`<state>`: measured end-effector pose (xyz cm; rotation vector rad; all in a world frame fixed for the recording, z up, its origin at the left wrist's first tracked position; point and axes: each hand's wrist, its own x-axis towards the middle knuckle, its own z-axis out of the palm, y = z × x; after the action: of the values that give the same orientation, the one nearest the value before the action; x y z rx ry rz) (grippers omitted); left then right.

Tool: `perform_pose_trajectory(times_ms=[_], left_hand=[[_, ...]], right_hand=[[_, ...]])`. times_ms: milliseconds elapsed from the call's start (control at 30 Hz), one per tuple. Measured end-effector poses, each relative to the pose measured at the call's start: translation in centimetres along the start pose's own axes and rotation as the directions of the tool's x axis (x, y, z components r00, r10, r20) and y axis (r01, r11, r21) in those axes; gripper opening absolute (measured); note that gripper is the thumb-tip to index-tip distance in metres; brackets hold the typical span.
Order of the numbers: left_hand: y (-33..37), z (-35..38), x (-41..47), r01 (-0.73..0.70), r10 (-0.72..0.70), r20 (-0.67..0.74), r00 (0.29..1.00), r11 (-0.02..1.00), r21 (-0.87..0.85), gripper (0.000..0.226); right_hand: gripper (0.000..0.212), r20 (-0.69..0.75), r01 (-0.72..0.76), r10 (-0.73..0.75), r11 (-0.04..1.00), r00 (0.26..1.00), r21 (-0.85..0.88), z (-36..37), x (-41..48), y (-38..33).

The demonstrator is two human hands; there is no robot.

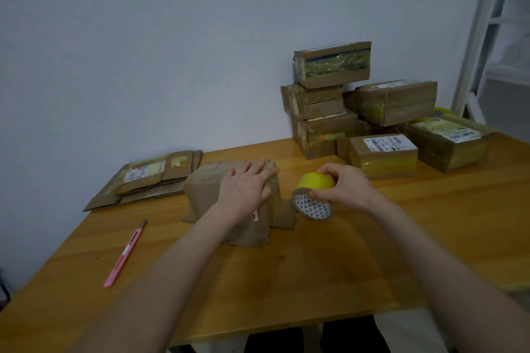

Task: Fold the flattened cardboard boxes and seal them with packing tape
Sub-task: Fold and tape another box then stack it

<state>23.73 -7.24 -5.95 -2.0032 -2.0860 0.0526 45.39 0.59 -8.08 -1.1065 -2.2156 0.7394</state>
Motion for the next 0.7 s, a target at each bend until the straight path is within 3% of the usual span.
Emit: perform_pose_trajectory(times_ms=[200, 300, 367, 467, 533, 700], left_hand=[[0.1, -0.4, -1.0, 0.001, -0.001, -0.172, 0.985, 1.0, 0.002, 0.048], [-0.5, 0.1, -4.0, -0.008, -0.053, -0.455, 0.889, 0.992, -0.129, 0.04], [-2.7, 1.2, -6.7, 0.111, -0.205, -0.527, 0.825, 0.973, -0.204, 0.027], [-7.6, 3.7, -10.2, 0.461, -0.527, -0.274, 0.804, 0.845, -0.272, 0.03], [-10.6, 4.9, -12.1, 0.648, -0.672, -0.08, 0.736, 0.734, -0.203, 0.034], [-14.5, 6.9, -14.1, 0.806, -0.791, 0.162, 0.589, 0.588, -0.059, 0.034]], right_hand=[[0.05, -0.036, 0.003, -0.006, 0.996, 0.999, -0.084, 0.9, 0.5, -1.3], [0.055, -0.036, 0.007, -0.012, 0.993, 0.999, -0.12, 1.4, 0.7, -1.9], [0.057, -0.041, 0.006, -0.012, 0.99, 0.999, -0.138, 1.7, 0.8, -2.2], [0.057, -0.043, 0.011, -0.017, 0.99, 0.999, -0.143, 2.3, 1.0, -3.1], [0.056, -0.027, 0.014, -0.018, 0.991, 0.999, -0.131, 2.6, 1.2, -3.7], [0.054, -0.02, 0.019, -0.022, 0.99, 1.0, -0.139, 2.4, 1.1, -4.5]])
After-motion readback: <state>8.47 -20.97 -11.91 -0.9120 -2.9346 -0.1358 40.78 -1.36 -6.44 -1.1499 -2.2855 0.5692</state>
